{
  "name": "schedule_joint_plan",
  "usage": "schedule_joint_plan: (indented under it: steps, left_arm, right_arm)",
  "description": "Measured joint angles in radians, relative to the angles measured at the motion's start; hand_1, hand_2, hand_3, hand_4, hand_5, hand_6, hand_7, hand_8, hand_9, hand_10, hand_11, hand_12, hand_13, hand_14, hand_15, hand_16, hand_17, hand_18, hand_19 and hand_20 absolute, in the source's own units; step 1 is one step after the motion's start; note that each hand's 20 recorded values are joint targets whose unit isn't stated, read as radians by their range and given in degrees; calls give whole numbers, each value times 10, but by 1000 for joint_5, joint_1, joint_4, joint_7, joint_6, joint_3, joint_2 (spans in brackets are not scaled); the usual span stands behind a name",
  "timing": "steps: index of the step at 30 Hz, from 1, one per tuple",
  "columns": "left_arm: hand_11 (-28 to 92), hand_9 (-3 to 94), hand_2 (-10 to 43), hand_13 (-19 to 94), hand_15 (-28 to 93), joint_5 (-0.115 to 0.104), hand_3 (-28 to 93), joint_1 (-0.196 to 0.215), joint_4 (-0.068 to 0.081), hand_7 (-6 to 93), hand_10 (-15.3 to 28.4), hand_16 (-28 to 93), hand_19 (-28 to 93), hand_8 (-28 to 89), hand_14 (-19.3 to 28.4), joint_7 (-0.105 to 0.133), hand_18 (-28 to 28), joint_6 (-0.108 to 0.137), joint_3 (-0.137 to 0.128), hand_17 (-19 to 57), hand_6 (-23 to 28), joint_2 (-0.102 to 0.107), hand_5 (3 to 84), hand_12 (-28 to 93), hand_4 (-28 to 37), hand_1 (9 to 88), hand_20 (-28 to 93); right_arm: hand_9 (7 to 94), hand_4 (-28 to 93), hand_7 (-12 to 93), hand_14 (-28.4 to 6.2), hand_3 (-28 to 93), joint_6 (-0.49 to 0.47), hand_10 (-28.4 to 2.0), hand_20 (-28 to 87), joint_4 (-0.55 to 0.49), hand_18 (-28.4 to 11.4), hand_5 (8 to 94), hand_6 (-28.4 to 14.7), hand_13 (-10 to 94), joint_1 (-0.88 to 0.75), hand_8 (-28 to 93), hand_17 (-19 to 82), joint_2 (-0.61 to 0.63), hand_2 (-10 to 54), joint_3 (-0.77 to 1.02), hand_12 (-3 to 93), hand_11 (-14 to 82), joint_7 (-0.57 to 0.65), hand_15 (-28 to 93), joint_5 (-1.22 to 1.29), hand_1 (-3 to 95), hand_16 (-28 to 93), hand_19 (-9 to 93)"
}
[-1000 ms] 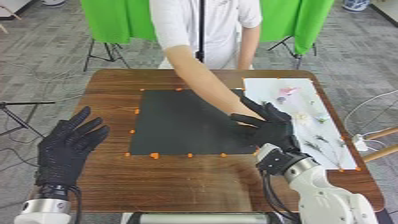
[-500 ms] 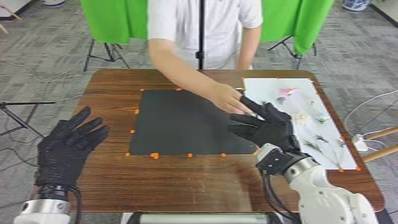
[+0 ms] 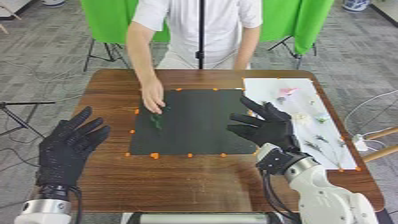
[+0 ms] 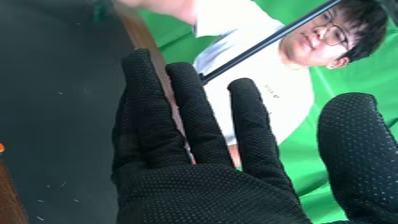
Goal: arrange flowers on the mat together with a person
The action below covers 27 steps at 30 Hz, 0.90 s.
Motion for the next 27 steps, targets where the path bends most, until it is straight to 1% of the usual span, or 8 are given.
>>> schedule_joint_plan:
  steps: [16,27]
  left_arm:
    - [252,372,99,326,509,-1,753,3,-1,101,234,-127,806,-83,284,7,284,4,3,0,119,2,388,96,-282,221,-283]
    - [251,373,99,327,510,-2,752,4,-1,101,234,-127,806,-83,284,10,284,6,5,0,119,4,388,96,-282,221,-283]
  right_arm:
    - [491,-283,95,-237,864,5,-213,154,-1,-186,396,-9,402,3,-112,43,8,148,3,114,139,-7,410,-2,99,84,538]
    - [503,-283,101,-233,867,72,-215,155,-13,-186,400,-10,415,6,-116,49,39,143,3,115,156,-49,446,-36,108,79,543]
